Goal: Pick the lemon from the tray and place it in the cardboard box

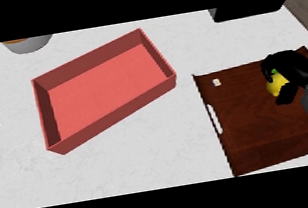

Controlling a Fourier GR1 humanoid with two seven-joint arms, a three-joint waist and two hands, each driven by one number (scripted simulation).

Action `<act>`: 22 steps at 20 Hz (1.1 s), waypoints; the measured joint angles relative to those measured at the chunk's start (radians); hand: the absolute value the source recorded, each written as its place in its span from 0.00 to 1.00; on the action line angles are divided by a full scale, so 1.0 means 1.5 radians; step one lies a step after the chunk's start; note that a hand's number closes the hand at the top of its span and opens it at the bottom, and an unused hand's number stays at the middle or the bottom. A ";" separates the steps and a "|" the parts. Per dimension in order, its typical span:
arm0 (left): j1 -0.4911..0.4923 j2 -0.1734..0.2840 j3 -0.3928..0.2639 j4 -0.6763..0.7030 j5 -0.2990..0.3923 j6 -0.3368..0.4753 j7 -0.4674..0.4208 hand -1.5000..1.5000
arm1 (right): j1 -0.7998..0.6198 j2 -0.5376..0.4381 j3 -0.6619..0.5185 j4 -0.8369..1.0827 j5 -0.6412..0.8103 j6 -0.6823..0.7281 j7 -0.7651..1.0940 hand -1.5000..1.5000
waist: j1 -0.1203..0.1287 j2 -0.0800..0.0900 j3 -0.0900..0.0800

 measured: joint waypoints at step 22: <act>-0.005 -0.013 -0.011 -0.019 -0.007 -0.010 -0.005 0.50 | -0.142 0.301 0.240 -0.521 0.130 0.013 0.764 1.00 | 0.040 0.020 0.013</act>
